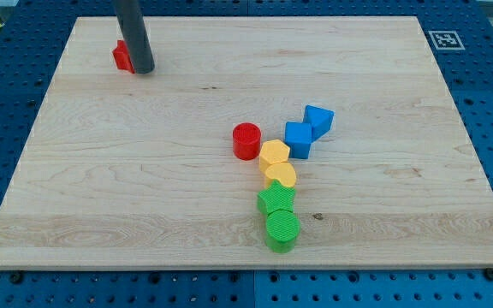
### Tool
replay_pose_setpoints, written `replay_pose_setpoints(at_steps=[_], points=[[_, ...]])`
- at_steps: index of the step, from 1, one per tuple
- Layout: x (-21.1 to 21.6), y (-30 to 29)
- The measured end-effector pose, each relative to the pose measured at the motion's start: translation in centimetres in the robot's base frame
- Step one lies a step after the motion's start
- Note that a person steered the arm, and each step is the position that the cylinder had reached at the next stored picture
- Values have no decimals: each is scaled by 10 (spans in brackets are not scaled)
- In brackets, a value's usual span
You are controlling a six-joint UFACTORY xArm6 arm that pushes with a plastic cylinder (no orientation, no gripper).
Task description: Move the red star diagonal to the red circle
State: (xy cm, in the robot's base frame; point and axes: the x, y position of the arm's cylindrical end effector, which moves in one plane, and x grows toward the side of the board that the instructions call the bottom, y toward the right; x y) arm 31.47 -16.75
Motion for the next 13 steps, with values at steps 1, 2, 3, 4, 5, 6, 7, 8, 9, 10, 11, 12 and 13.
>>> replay_pose_setpoints(at_steps=[1, 2, 3, 4, 5, 6, 7, 8, 9, 10, 11, 12, 13], points=[[9, -2], [42, -34], [21, -41], [-11, -31], [-12, -15], [-7, 19], [-18, 18], [-43, -3], [-43, -3], [-42, -3], [-22, 3], [8, 16], [27, 28]])
